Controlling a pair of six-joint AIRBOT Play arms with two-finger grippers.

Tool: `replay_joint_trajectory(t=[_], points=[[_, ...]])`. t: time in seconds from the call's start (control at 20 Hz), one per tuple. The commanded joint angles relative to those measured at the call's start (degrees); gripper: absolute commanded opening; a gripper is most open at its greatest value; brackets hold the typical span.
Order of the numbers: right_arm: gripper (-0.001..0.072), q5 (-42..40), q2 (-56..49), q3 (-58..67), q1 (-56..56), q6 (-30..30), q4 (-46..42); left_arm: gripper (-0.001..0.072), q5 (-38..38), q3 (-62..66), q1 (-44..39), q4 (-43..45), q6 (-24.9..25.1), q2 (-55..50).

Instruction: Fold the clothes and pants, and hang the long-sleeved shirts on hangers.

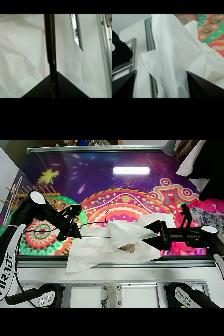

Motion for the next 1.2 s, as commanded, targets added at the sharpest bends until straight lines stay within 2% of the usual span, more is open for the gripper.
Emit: replay_joint_trajectory(t=[0.0, 0.3, 1.15], points=[[0.0698, -3.6, -2.5, -0.1, 4.6, -0.7, 2.1, 0.0012, -0.1, 0.0, 0.0, 0.0, 0.0, 0.0], [0.0698, -7.4, -2.5, -0.1, 8.2, -0.6, 3.8, 0.0012, -0.1, 0.0, 0.0, 0.0, 0.0, 0.0], [0.0698, -7.4, -2.5, -0.1, 8.2, -0.6, 4.3, 0.0012, -0.1, 0.0, 0.1, 0.0, 0.0, 0.0]])
